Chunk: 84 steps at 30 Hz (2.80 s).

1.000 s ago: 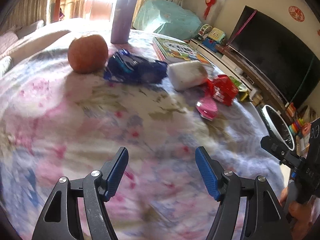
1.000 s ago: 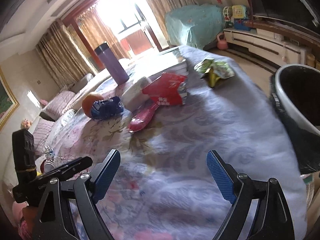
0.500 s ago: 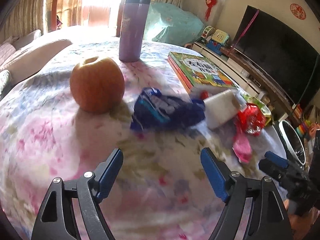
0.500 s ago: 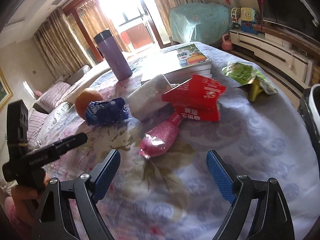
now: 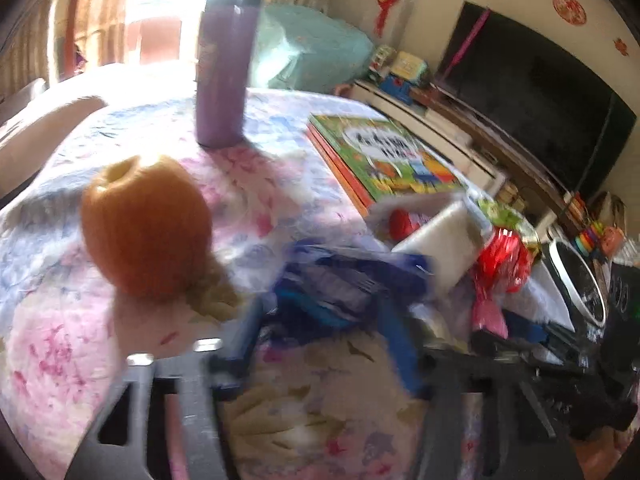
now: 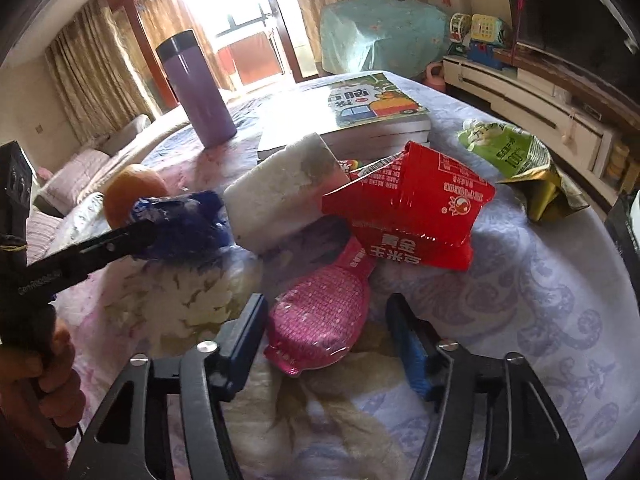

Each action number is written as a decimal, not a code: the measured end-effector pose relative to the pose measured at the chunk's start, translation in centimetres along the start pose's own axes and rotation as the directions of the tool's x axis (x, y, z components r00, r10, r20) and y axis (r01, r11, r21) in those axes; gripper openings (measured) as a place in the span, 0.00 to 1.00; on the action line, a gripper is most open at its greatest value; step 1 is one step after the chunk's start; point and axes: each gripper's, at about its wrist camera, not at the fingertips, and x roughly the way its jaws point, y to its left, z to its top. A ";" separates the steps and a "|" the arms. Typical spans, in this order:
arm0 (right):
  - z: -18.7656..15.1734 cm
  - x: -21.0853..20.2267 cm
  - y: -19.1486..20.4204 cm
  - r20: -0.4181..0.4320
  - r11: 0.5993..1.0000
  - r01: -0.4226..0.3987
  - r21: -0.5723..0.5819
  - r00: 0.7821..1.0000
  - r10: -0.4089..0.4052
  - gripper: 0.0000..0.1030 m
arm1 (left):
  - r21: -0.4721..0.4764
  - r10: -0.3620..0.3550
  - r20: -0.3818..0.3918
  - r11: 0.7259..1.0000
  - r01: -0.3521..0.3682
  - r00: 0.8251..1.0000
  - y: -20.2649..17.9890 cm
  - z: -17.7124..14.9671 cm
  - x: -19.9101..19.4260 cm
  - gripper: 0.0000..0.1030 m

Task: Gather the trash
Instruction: 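Grasp the blue snack wrapper with the left gripper while the right gripper grasps the pink hairbrush, then carry the blue wrapper and pink hairbrush in both grippers over the bin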

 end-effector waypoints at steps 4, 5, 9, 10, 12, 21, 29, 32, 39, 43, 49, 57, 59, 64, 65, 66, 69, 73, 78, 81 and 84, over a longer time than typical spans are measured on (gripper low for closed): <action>-0.1 -0.2 -0.3 0.001 1.000 0.011 0.009 1.000 -0.011 0.43 | 0.044 0.014 -0.018 0.999 -0.014 1.000 -0.9 -0.3 0.5 0.37; -0.1 -0.4 -0.3 0.003 1.000 0.010 0.010 1.000 -0.011 0.43 | 0.050 0.012 -0.018 0.999 -0.011 1.000 -1.1 -0.4 0.4 0.35; -0.9 -2.0 -0.8 0.020 0.999 -0.031 0.029 0.999 0.030 0.43 | 0.031 -0.015 -0.009 0.999 0.015 1.000 -1.9 -1.5 -0.8 0.34; -1.2 -2.4 -0.9 0.023 0.999 -0.044 0.027 0.999 0.043 0.43 | 0.019 -0.023 -0.007 1.000 0.023 1.000 -2.1 -2.0 -1.2 0.34; -1.9 -3.4 -1.0 0.028 0.997 -0.071 0.018 0.997 0.070 0.43 | -0.001 -0.040 0.002 0.999 0.040 0.999 -2.4 -3.0 -1.9 0.33; -4.6 -7.2 -2.5 0.036 0.993 -0.112 -0.032 0.993 0.113 0.43 | -0.045 -0.065 0.010 0.997 0.065 0.998 -5.6 -6.6 -3.8 0.18; -6.7 -10.1 -6.3 0.048 0.995 -0.097 -0.023 0.994 0.098 0.43 | -0.039 -0.096 0.018 0.995 0.097 0.995 -9.8 -9.0 -4.5 0.17; -7.1 -11.1 -7.6 0.060 0.996 -0.092 -0.016 0.994 0.093 0.43 | -0.025 -0.108 0.017 0.994 0.108 0.994 -11.6 -9.5 -4.7 0.17; -7.6 -13.2 -9.4 0.094 0.996 -0.092 -0.005 0.991 0.092 0.43 | 0.006 -0.124 0.013 0.992 0.124 0.992 -14.5 -9.8 -4.6 0.17; -8.0 -13.8 -9.9 0.101 0.995 -0.097 -0.005 0.990 0.097 0.43 | 0.009 -0.127 0.010 0.992 0.127 0.992 -15.3 -10.1 -4.6 0.17; -8.9 -13.6 -9.9 0.091 0.995 -0.101 -0.014 0.991 0.102 0.42 | 0.009 -0.127 0.000 0.992 0.127 0.992 -16.0 -10.8 -4.8 0.17; -9.1 -14.4 -10.9 0.112 0.996 -0.095 0.001 0.989 0.094 0.42 | 0.019 -0.133 -0.006 0.991 0.133 0.991 -16.9 -10.8 -5.0 0.17; -9.0 -14.9 -11.2 0.120 0.996 -0.091 0.003 0.989 0.090 0.42 | 0.031 -0.135 -0.009 0.990 0.136 0.991 -17.4 -10.7 -4.9 0.17; -8.8 -16.1 -12.4 0.143 0.997 -0.083 0.010 0.986 0.080 0.42 | 0.068 -0.142 -0.018 0.987 0.143 0.990 -19.2 -10.3 -4.5 0.17; -8.8 -16.3 -12.5 0.147 0.997 -0.081 0.012 0.986 0.078 0.42 | 0.075 -0.144 -0.019 0.987 0.145 0.989 -19.6 -10.2 -4.4 0.17; -8.7 -16.6 -12.8 0.152 0.997 -0.078 0.014 0.986 0.075 0.42 | 0.082 -0.147 -0.020 0.986 0.148 0.989 -20.0 -10.1 -4.4 0.17; -8.6 -17.3 -13.6 0.166 0.997 -0.078 0.027 0.984 0.072 0.42 | 0.100 -0.152 -0.018 0.983 0.153 0.988 -21.1 -9.8 -4.3 0.17; -8.4 -18.2 -14.4 0.186 0.997 -0.068 0.032 0.981 0.061 0.42 | 0.122 -0.157 -0.018 0.980 0.158 0.987 -22.3 -9.6 -4.2 0.17; -8.3 -19.1 -15.7 0.209 0.998 -0.056 0.044 0.977 0.045 0.42 | 0.145 -0.163 -0.015 0.976 0.163 0.987 -23.8 -9.2 -4.1 0.17; -8.1 -19.4 -16.3 0.218 0.998 -0.047 0.048 0.975 0.035 0.42 | 0.159 -0.165 -0.013 0.973 0.165 0.986 -24.7 -9.0 -4.1 0.17; -8.0 -19.9 -17.2 0.230 0.997 -0.037 0.060 0.973 0.022 0.42 | 0.172 -0.169 -0.012 0.970 0.169 0.985 -25.5 -8.8 -4.0 0.17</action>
